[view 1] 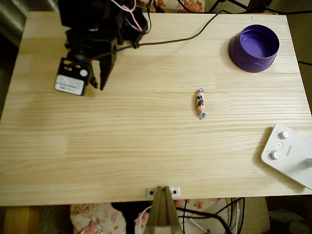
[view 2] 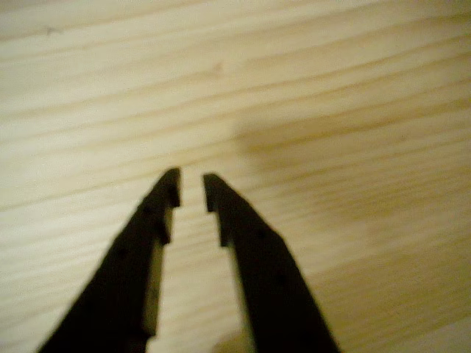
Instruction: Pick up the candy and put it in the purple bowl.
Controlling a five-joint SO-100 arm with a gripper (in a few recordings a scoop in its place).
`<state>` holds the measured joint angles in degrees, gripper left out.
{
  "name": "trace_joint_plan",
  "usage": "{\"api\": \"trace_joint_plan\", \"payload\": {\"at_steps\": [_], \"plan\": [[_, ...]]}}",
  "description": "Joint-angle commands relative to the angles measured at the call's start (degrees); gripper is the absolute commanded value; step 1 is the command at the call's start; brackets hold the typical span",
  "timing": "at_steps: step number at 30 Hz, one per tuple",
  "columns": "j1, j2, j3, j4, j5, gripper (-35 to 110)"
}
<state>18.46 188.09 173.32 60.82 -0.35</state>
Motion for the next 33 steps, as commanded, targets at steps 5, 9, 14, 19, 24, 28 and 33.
{"api": "trace_joint_plan", "payload": {"at_steps": [5,9,14,19,24,28,33], "plan": [[-0.7,0.97,-1.05,0.62,-1.58,0],[-0.79,0.97,-1.05,0.62,-1.58,0],[-0.79,0.97,-1.05,0.62,-1.58,0],[-0.79,0.97,-1.05,0.62,-1.58,0],[-0.79,0.97,-1.05,0.62,-1.58,0],[-1.85,0.97,-1.05,0.62,-2.55,0],[-2.2,0.97,-1.05,0.62,-2.9,0]]}}
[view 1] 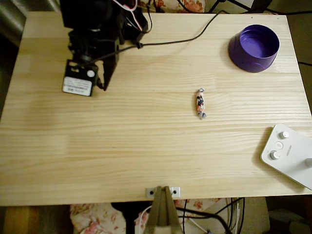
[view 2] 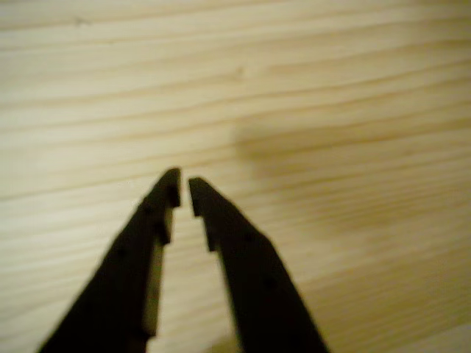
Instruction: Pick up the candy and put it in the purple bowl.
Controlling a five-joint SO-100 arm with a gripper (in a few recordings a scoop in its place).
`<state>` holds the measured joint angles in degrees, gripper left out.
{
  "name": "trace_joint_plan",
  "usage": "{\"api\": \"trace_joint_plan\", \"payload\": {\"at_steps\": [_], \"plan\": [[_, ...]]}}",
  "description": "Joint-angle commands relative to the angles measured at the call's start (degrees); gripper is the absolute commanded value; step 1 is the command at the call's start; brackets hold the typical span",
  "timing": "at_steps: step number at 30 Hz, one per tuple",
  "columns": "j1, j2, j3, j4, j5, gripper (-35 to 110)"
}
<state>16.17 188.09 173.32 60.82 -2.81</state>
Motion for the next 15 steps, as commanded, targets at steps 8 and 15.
{"api": "trace_joint_plan", "payload": {"at_steps": [8,15], "plan": [[0.7,0.97,-1.05,0.7,0.09,0],[1.49,0.97,-1.05,0.7,1.14,0]]}}
